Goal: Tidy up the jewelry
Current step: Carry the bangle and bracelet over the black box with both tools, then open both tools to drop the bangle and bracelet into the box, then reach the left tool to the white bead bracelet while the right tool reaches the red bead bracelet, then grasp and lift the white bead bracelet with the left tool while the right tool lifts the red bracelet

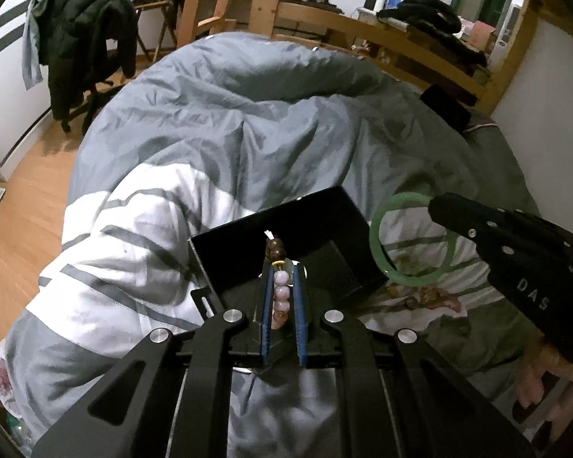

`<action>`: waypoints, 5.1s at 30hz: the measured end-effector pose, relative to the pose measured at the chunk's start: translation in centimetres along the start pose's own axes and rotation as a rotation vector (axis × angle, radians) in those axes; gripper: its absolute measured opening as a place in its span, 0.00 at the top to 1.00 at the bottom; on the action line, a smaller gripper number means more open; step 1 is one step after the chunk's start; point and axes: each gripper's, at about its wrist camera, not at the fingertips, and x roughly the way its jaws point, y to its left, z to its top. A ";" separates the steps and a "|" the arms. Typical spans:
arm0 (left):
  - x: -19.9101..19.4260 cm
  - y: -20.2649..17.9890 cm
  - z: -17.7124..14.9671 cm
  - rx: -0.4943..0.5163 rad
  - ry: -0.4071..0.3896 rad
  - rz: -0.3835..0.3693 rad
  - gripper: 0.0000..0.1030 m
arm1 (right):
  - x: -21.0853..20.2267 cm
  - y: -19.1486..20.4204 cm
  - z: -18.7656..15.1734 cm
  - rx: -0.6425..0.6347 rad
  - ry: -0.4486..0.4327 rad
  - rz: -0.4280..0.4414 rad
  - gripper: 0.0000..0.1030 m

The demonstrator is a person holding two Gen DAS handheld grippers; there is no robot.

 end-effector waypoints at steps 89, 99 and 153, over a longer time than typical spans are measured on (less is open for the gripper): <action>13.1 -17.7 -4.8 0.446 -0.070 -0.016 0.10 | 5.7 -15.9 -14.5 0.099 0.296 -0.135 0.60; 16.0 -17.3 -4.6 0.444 0.033 -0.023 0.63 | 5.8 -14.8 -14.6 0.046 0.284 -0.130 0.79; 2.8 -13.3 -3.0 0.260 -0.045 -0.121 0.92 | -6.8 -13.3 -9.2 0.177 -0.014 -0.045 0.92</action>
